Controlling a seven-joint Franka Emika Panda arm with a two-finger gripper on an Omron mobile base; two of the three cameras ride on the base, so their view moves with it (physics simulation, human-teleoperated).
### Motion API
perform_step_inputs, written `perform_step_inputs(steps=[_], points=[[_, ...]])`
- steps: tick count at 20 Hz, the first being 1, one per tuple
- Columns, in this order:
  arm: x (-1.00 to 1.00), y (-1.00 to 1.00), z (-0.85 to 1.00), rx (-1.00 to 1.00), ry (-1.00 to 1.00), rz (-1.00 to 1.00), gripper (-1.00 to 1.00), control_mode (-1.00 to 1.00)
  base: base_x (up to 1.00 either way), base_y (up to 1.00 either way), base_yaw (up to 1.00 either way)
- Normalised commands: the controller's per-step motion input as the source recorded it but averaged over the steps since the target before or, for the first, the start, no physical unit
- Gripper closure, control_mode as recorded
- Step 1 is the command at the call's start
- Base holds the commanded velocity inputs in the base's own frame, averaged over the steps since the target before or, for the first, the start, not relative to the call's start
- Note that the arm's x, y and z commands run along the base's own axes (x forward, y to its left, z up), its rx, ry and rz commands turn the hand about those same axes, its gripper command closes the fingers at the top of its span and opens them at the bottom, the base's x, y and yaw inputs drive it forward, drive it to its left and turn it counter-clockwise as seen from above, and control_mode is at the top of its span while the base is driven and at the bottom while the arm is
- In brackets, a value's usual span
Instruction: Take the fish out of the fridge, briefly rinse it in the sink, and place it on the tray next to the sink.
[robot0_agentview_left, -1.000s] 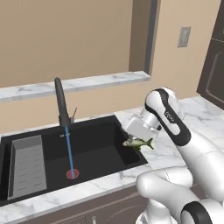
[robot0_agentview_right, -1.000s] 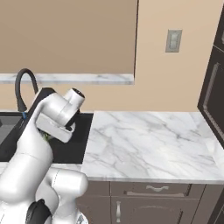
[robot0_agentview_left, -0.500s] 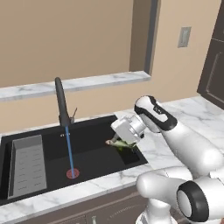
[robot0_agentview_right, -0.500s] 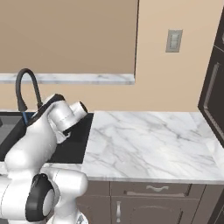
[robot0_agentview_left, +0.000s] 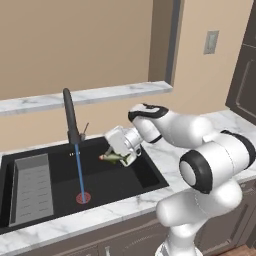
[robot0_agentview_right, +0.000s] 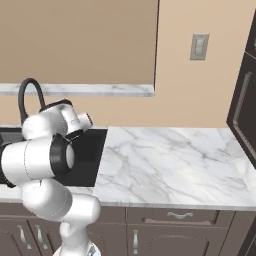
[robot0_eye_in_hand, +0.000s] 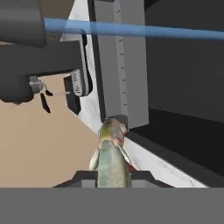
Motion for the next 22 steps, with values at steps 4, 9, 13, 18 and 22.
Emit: perform_step_inputs(steps=[4,9,13,18,22], points=[[0.63,0.49,-0.13,-0.03,0.05,0.0,1.0,-1.0,0.0,0.0,0.0],[0.48,0.49,-0.22,-0.01,0.05,0.01,1.0,-1.0,0.0,0.0,0.0],[0.29,0.54,-0.41,-0.03,0.1,0.03,1.0,-1.0,0.0,0.0,0.0],[0.32,0.37,-0.45,0.0,0.07,0.02,1.0,-1.0,0.0,0.0,0.0],[0.34,0.1,-0.29,0.0,0.01,0.0,1.0,-1.0,0.0,0.0,0.0]])
